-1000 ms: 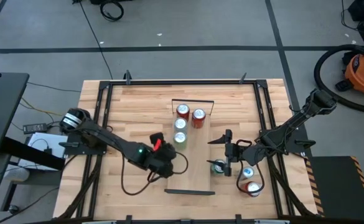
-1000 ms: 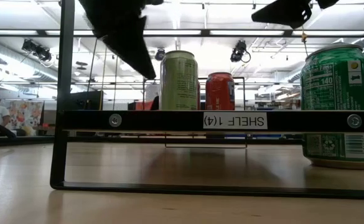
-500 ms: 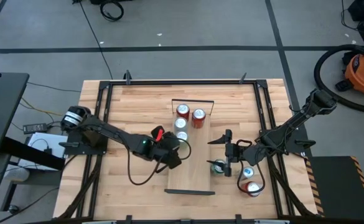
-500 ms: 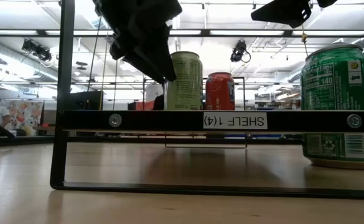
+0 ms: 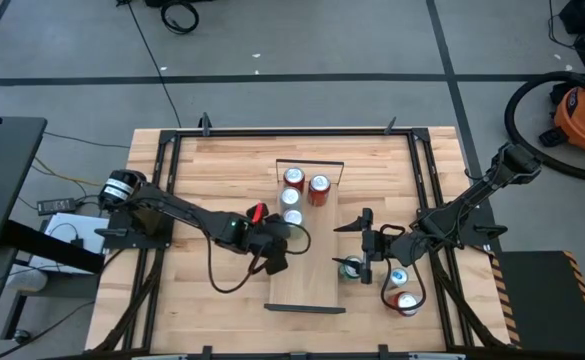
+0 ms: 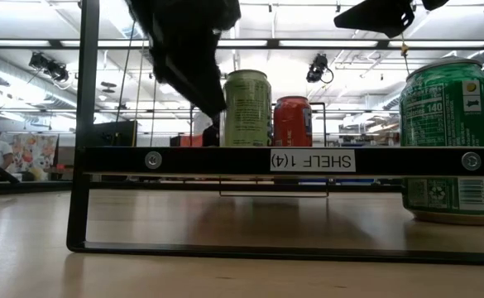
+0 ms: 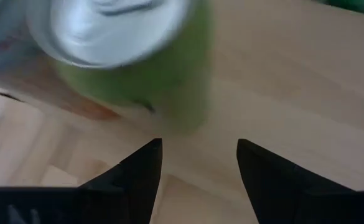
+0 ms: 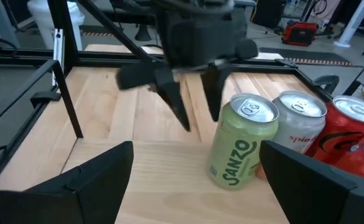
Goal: Place canned beverage on shelf
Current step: Put the light green soda can on the shelf
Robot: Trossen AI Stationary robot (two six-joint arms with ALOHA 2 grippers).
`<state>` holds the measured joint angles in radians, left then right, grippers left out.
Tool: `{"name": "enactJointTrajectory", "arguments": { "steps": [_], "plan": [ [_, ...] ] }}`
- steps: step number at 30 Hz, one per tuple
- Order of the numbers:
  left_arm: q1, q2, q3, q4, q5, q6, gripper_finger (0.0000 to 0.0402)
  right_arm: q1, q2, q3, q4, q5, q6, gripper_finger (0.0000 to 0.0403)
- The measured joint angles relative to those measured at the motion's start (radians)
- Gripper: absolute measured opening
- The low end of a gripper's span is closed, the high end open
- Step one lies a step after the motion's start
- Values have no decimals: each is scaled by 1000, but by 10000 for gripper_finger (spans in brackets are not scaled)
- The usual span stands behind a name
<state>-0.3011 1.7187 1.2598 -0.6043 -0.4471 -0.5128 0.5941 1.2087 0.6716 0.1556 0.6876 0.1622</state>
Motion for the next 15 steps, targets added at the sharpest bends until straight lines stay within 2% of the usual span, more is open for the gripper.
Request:
{"name": "enactJointTrajectory", "arguments": {
  "steps": [3, 8, 11, 15],
  "plan": [
    [-15, 0, 49, -38, 30, 20, 217, 3, 0, 0, -6, -18, 26, 360],
    [-56, -1, 156, -113, -4, 110, 217, -14, 0, 34, -160, 15, 129, 360],
    [-68, -1, 188, -195, -17, 132, 217, -63, 40, 34, -159, 43, 150, 360],
    [-68, -1, 189, -315, -51, 130, 217, -131, 117, 34, -111, 2, 144, 360]
  ]
}}
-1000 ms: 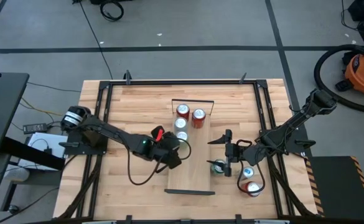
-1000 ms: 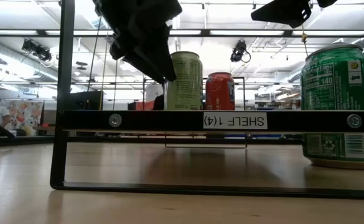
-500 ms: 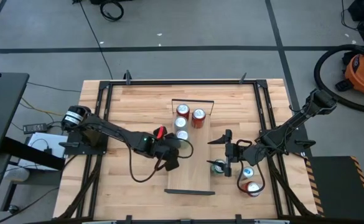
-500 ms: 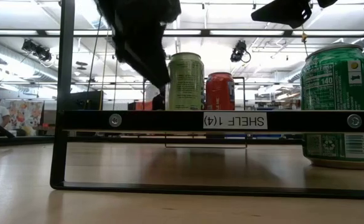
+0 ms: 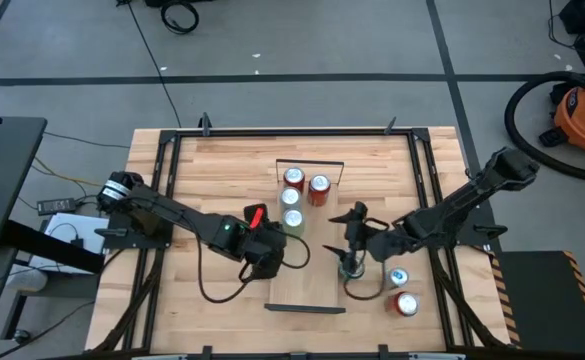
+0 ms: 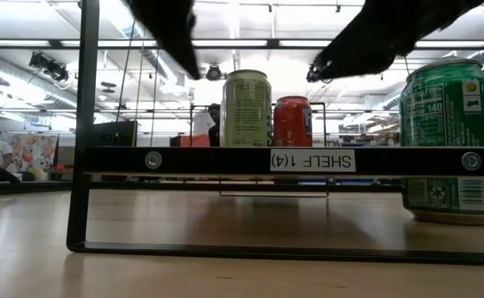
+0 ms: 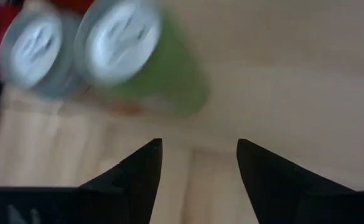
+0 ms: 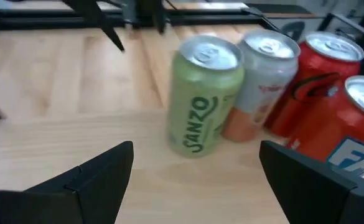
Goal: Place canned beverage on shelf
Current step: Put the light green soda can on the shelf
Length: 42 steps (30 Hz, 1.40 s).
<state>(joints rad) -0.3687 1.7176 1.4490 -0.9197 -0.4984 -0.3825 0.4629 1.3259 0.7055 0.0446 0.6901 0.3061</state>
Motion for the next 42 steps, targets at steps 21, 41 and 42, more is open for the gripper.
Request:
{"name": "enactJointTrajectory", "arguments": {
  "steps": [21, 41, 42],
  "plan": [
    [-18, 1, 0, -82, -125, -24, 217, -181, 196, 0, 282, -238, -45, 360],
    [-17, 2, 0, -61, -96, -52, 217, -240, 294, 0, 437, -352, -74, 360],
    [-17, 2, 0, -59, -93, -52, 217, -241, 294, 0, 443, -352, -74, 360]
  ]
}}
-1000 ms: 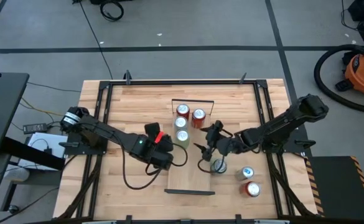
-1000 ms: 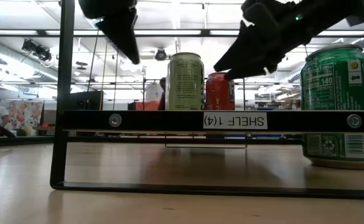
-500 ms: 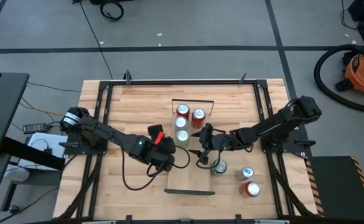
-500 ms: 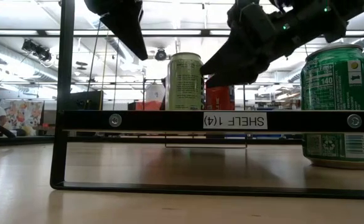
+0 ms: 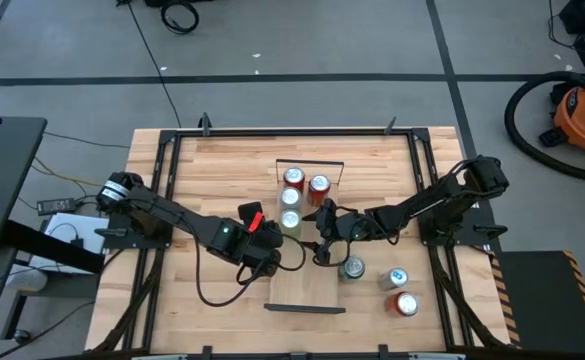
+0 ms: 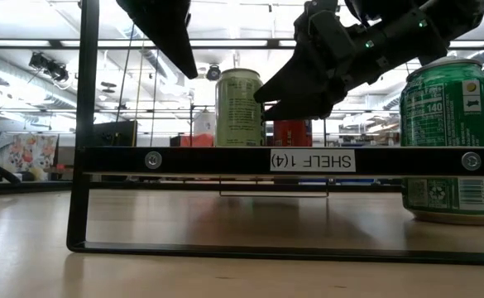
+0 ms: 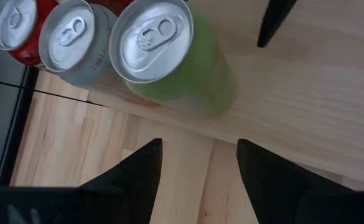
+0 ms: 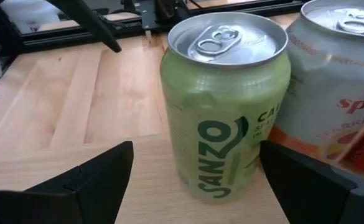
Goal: Place canned beverage on shelf
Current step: Put the light green soda can on the shelf, then put the green/white soda can on the shelf
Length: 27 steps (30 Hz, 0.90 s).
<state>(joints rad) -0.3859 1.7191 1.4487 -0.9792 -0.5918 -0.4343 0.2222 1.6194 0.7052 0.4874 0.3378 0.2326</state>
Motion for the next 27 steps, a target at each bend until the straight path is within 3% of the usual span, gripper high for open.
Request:
{"name": "enactJointTrajectory", "arguments": {
  "steps": [11, 15, 19, 24, 27],
  "plan": [
    [0, 0, 0, 12, 3, 0, 217, 1, 0, 0, 18, -18, 3, 360],
    [0, 0, 0, 11, 3, -5, 217, 9, -47, 4, -62, -8, 4, 360],
    [-18, 0, 0, 22, -8, 54, 217, 44, -123, 69, -290, 27, 20, 360],
    [-115, -51, 0, 56, -231, 200, 217, 122, -145, 214, -639, 61, 59, 360],
    [-148, -105, -33, 117, -208, 267, 217, 173, -146, 318, -857, 78, 117, 360]
  ]
}}
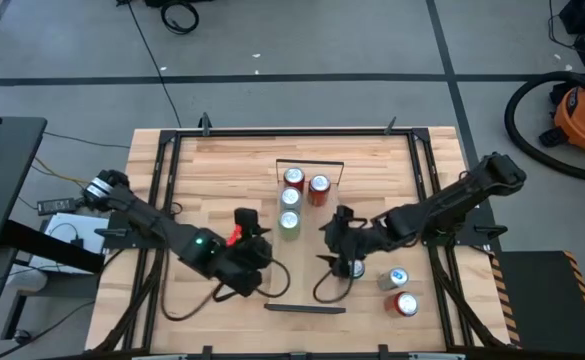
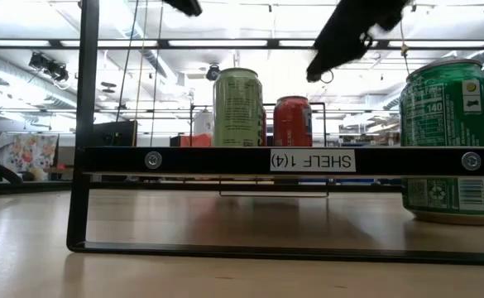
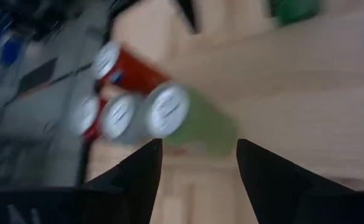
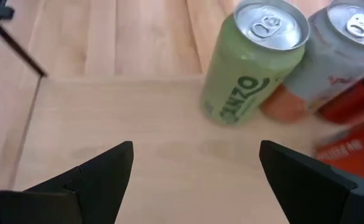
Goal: Place canned beverage on shelf
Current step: Put the green/white soda can on the shelf
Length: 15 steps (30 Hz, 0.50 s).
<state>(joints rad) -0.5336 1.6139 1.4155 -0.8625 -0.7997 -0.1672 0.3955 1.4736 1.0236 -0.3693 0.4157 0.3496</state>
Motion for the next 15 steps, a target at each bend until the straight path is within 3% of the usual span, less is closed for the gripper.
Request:
{"name": "enactJointTrajectory", "arguments": {
  "steps": [6, 15],
  "plan": [
    [-30, -118, -205, 321, 197, 151, 217, 94, -1, 153, -275, -14, 83, 360],
    [-29, -267, -412, 510, 202, 133, 217, 154, 21, 169, -456, -103, 244, 390]
  ]
}}
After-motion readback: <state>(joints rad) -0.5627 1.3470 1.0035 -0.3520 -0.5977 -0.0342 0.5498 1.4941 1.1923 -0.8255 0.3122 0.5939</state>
